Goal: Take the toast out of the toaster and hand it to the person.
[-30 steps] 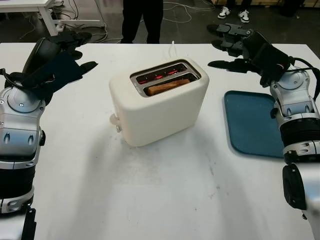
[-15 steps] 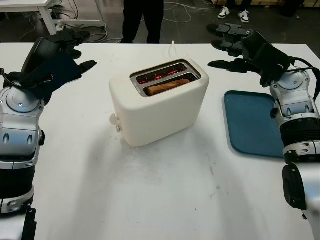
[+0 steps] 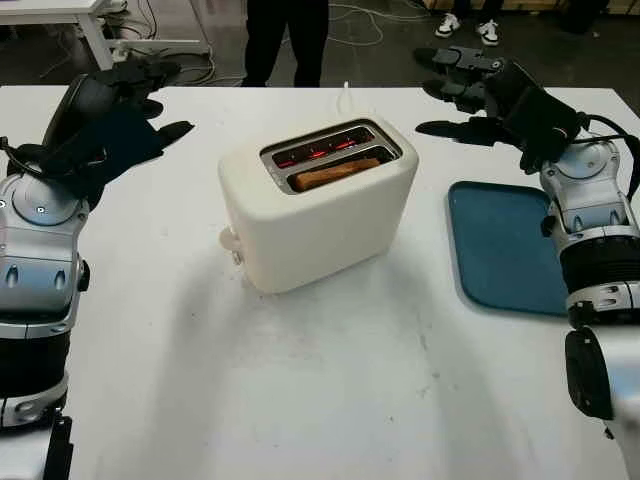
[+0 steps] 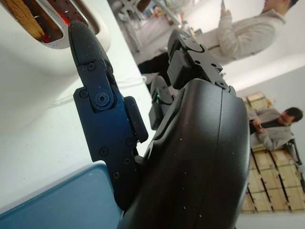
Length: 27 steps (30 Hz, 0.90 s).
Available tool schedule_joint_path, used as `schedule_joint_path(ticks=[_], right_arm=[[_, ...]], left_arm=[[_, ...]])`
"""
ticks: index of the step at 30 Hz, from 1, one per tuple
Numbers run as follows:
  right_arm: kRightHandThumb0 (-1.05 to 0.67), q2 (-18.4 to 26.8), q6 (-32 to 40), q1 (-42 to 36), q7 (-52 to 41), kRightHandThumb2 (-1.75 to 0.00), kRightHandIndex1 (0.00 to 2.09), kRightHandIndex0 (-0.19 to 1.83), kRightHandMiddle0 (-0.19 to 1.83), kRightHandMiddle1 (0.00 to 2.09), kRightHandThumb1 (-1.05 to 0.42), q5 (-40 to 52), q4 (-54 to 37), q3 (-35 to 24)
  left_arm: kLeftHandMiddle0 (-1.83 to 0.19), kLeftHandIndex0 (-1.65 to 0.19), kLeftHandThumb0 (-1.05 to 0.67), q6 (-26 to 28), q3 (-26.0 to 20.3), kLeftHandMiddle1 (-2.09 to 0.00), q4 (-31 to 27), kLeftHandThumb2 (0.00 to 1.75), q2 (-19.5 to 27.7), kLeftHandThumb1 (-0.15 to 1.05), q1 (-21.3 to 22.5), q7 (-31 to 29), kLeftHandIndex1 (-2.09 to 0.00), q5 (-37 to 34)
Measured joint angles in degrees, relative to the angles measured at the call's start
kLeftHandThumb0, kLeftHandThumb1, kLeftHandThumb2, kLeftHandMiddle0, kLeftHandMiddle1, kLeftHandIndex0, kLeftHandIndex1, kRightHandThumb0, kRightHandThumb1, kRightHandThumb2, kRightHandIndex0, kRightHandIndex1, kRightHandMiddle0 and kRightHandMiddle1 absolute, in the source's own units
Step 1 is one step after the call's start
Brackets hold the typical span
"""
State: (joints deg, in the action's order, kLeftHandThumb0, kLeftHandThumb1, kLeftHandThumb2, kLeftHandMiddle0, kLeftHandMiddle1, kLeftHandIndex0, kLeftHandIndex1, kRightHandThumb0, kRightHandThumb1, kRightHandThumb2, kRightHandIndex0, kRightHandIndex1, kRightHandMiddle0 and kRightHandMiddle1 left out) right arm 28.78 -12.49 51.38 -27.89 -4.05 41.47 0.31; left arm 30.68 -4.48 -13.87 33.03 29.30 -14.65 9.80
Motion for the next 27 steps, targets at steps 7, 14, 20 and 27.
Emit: schedule_joint_path(ticks=[7,14,20,27], right_arm=[[-0.69,0.00,0.00,0.00,-0.01,0.00,0.00,0.38,0.38,0.00,-0.84,0.01,0.00,0.00],[-0.70,0.00,0.00,0.00,-0.01,0.00,0.00,0.39,0.38,0.00,-0.85,0.01,0.00,0.00],[-0.71,0.00,0.00,0.00,-0.01,0.00,0.00,0.38,0.38,0.00,-0.84,0.01,0.00,-0.01],[-0.72,0.00,0.00,0.00,-0.02,0.00,0.00,0.38,0.38,0.00,-0.85,0.01,0.03,0.00]], left_arm=[[-0.32,-0.50,-0.51,-0.40,0.25,-0.56,0.00,0.27,0.47,0.92,-0.01,-0.01,-0.01,0.21],[-0.31,-0.48,-0.47,-0.27,0.04,-0.55,0.00,0.25,0.04,0.92,-0.01,-0.01,-0.01,0.03],[-0.30,-0.49,-0.48,-0.37,0.06,-0.55,-0.06,0.25,0.17,0.92,-0.01,-0.01,-0.01,0.09],[-0.30,-0.49,-0.47,-0.37,-0.37,-0.55,-0.04,0.25,-0.11,0.92,-0.03,0.00,-0.01,0.00]])
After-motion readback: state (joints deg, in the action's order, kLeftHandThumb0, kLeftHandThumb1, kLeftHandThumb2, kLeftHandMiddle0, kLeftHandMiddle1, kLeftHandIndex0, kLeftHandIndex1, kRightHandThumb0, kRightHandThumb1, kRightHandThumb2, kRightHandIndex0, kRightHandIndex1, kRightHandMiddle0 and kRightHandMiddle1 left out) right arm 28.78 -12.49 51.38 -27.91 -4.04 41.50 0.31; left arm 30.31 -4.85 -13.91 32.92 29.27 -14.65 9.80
